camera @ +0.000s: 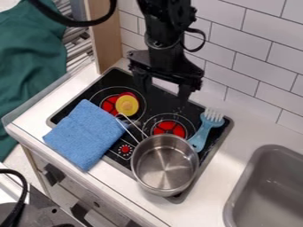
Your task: Move the silver pot to the bottom of the right stove
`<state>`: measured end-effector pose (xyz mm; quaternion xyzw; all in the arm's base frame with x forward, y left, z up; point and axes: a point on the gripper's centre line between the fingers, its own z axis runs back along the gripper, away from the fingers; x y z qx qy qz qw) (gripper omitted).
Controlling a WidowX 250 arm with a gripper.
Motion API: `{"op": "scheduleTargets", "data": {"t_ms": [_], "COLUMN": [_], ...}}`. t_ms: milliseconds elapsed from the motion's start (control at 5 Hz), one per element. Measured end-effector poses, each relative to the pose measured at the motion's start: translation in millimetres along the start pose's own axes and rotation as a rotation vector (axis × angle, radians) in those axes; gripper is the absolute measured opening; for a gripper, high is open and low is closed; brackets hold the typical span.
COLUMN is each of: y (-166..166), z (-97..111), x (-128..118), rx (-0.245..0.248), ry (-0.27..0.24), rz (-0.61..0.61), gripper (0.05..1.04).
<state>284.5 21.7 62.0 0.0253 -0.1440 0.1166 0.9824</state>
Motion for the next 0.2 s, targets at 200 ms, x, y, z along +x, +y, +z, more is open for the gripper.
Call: {"op": "scheduleTargets", "data": {"t_ms": [200], "y": [3.4], "z": [-8.5], "x": [-4.1], "rx": [0.033], "ry": [0.049], "rz": [0.002], "gripper": [1.004]}}
